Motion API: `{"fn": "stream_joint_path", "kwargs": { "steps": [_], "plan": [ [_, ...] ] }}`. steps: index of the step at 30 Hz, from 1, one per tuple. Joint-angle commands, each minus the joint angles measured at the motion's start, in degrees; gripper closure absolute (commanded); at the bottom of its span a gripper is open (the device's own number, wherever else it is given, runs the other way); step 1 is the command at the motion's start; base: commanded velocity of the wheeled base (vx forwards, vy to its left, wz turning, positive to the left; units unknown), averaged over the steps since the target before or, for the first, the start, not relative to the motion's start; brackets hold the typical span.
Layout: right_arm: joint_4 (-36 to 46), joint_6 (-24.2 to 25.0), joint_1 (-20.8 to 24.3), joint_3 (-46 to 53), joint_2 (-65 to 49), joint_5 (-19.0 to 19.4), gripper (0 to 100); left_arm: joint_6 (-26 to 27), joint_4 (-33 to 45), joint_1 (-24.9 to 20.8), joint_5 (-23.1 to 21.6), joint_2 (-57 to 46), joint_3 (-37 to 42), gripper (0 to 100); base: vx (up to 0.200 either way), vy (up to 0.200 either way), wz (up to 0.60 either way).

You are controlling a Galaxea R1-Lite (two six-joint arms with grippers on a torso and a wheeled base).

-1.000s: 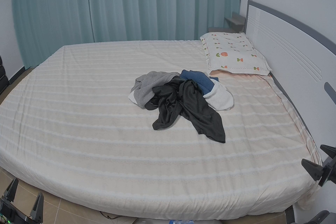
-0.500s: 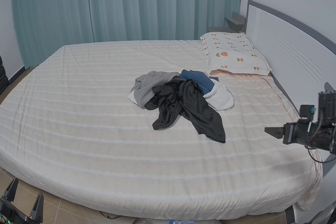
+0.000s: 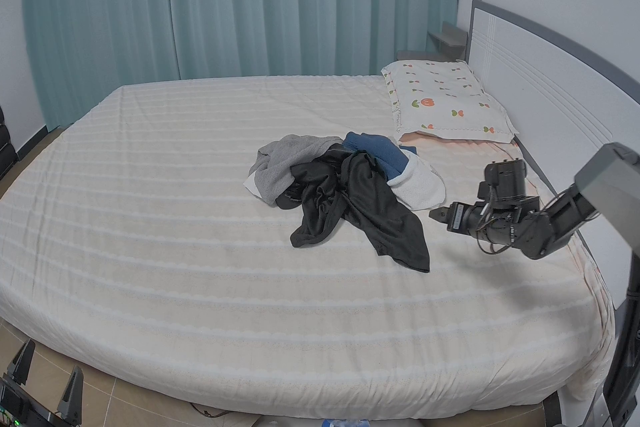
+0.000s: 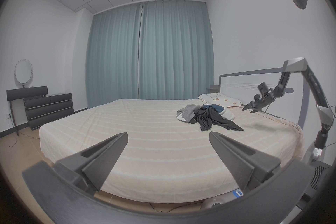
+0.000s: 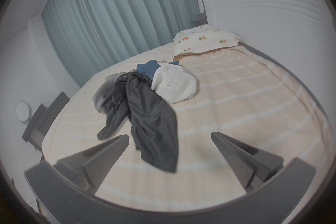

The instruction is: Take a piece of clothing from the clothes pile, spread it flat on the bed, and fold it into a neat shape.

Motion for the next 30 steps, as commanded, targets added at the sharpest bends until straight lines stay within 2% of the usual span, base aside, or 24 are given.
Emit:
{"fn": "stream_joint_path", "kwargs": {
  "steps": [1, 15, 26, 27, 30],
  "plan": [
    [-1.7, 3.8, 1.9, -10.9, 16.2, -1.4, 0, 0.0, 0.0, 0.0, 0.0, -1.0, 1.0, 0, 0.0, 0.0, 0.0],
    [-1.4, 4.2, 2.8, -20.5, 23.2, -3.7, 0, 0.0, 0.0, 0.0, 0.0, -1.0, 1.0, 0, 0.0, 0.0, 0.0],
    [-0.9, 4.2, 4.7, -21.4, 24.2, -4.0, 0, 0.0, 0.0, 0.0, 0.0, -1.0, 1.0, 0, 0.0, 0.0, 0.0],
    [-1.0, 4.2, 5.3, -21.7, 24.9, -4.0, 100, 0.0, 0.0, 0.0, 0.0, -1.0, 1.0, 0, 0.0, 0.0, 0.0],
    [-0.9, 4.1, 5.5, -21.8, 25.4, -4.1, 100, 0.0, 0.0, 0.0, 0.0, -1.0, 1.0, 0, 0.0, 0.0, 0.0]
  ]
}}
